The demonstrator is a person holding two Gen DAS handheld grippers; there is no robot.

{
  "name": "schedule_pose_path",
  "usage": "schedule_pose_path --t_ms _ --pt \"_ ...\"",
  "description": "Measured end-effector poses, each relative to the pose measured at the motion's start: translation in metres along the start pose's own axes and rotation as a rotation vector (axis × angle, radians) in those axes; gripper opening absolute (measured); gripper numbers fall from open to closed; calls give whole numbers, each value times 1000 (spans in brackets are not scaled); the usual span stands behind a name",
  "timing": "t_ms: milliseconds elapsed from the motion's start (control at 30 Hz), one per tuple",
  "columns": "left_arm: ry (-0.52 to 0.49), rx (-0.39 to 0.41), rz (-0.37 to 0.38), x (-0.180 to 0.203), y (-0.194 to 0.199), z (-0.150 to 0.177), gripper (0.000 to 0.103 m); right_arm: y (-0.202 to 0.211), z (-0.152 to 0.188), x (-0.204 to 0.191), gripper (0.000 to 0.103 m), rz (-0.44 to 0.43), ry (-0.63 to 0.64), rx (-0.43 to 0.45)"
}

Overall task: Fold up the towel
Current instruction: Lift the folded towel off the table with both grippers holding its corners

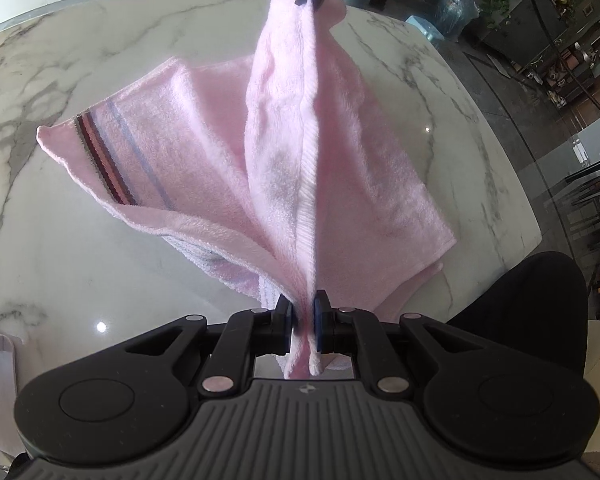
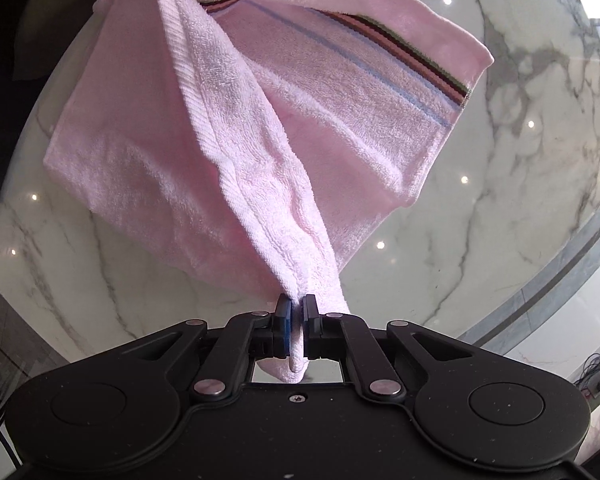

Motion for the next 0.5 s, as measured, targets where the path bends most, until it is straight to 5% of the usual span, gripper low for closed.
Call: schedule_pose_path --t_ms 167,500 --pt "9 2 1 -2 0 2 9 -1 -9 5 5 -49 -81 20" --pt "7 0 3 -2 -1 0 9 -25 -19 5 11 22 -28 42"
Point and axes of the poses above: each gripper's, at about its wrist camera, not at the fingertips, and y roughly against the way its jaws point, x to its right, z to its underside, the point moved 7 cm from there along -y, roughly the way its jaws point, and after that the axes turned 12 degrees about x, right-handed, at the moved point
